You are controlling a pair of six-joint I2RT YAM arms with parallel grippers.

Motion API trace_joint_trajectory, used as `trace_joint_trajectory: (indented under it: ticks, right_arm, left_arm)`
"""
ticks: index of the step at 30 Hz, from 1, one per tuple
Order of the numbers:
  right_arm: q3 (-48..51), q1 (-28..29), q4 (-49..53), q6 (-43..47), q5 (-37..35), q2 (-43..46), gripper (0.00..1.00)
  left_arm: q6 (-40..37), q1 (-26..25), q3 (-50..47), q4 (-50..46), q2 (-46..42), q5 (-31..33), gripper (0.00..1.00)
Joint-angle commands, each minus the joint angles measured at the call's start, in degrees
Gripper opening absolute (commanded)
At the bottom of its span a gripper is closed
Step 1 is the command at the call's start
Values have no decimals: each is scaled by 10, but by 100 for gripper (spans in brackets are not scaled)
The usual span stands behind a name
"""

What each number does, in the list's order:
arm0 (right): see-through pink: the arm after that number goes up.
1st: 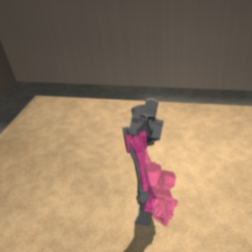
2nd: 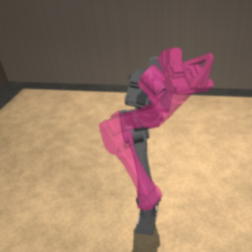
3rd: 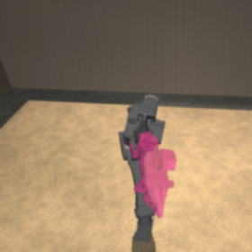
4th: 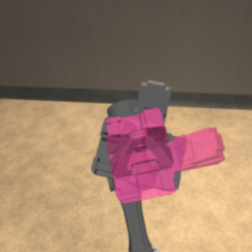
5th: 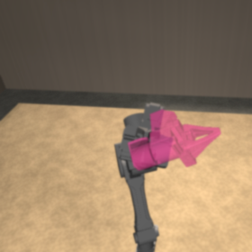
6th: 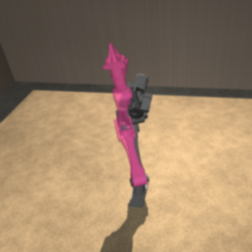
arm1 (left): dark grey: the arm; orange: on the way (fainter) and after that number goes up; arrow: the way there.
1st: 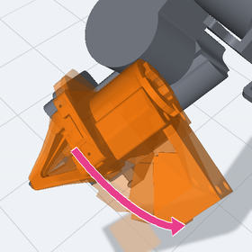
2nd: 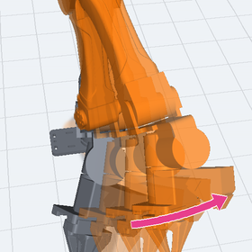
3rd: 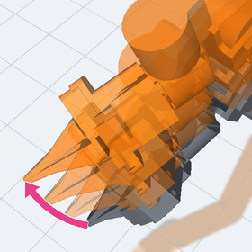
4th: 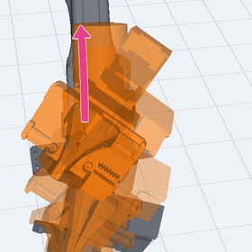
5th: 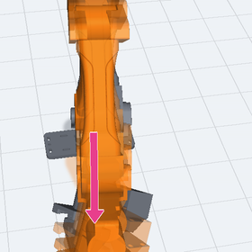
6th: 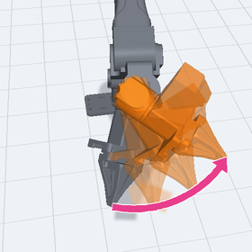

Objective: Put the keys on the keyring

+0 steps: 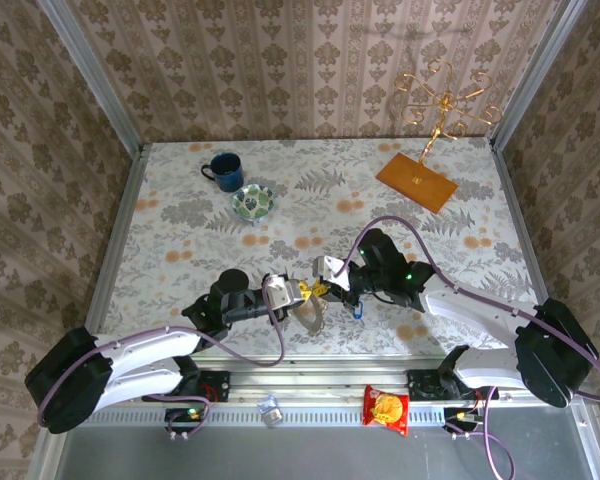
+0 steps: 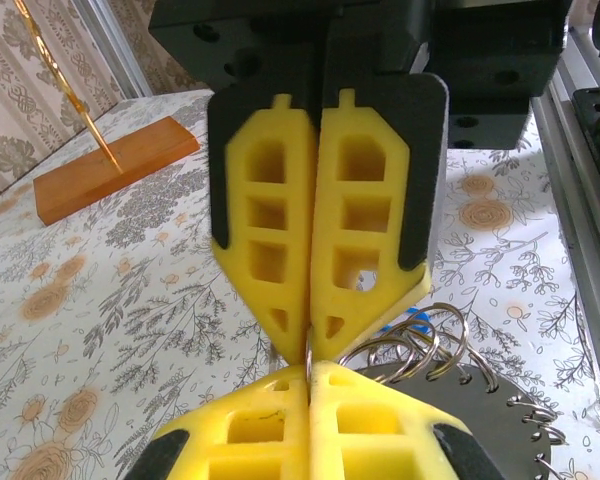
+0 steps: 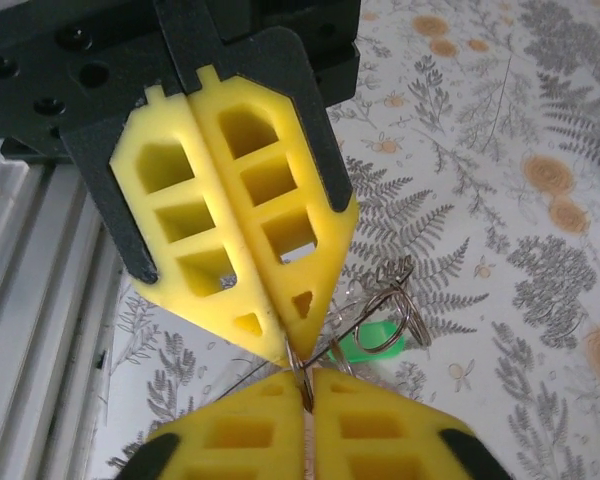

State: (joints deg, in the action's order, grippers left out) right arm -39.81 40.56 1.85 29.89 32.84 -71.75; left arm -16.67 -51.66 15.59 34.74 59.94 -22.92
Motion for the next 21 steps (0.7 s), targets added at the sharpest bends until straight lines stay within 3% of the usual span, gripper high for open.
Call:
trace_joint_trajectory:
  ticks: [1, 5, 14, 21]
  right_arm:
    - [-24, 4, 4, 12, 30, -4, 0]
    - [-26, 4, 11, 17, 36, 2, 0]
    - [-33, 7, 10, 19, 35, 4, 0]
    - [-39, 14, 8, 18, 37, 2, 0]
  left_arm:
    - [7, 2, 1, 30, 3, -14, 0]
    - [8, 3, 2, 16, 4, -1, 1]
    - [7, 3, 5, -7, 7, -4, 20]
    - [5, 3, 10, -14, 15, -12, 17]
